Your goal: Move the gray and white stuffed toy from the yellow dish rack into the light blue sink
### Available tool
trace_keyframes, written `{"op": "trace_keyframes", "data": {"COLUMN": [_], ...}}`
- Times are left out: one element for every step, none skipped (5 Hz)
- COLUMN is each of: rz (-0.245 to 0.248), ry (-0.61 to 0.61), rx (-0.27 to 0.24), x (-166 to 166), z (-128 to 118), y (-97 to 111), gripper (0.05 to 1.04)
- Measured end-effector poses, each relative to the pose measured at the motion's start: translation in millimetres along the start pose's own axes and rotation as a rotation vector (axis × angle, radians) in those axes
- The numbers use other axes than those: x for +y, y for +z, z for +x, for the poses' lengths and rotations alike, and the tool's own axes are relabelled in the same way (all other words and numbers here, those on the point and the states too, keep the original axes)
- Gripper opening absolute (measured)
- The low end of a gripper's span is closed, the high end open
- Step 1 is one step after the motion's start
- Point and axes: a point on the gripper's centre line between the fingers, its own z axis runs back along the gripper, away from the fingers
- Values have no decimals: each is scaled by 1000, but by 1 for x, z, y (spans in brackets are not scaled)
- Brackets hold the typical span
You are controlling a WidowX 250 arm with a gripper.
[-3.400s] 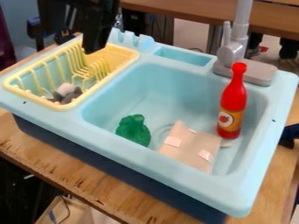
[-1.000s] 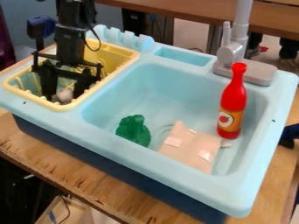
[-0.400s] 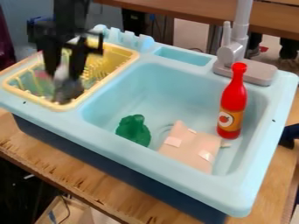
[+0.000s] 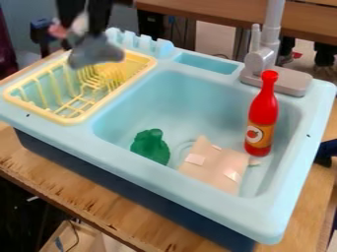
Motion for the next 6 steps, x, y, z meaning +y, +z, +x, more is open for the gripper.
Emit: {"op": "trace_keyframes", "data": {"rz": [-59, -121, -115, -90, -58, -29], "ry": [-77, -159, -233, -287, -295, -300], "rx": [-20, -12, 48, 70, 126, 168], "x": [-20, -46, -70, -90, -99, -104], "z": [-4, -2, 3, 8, 13, 23], "y": [6, 0, -24, -37, -63, -80], "gripper": [449, 449, 449, 449, 449, 449]}}
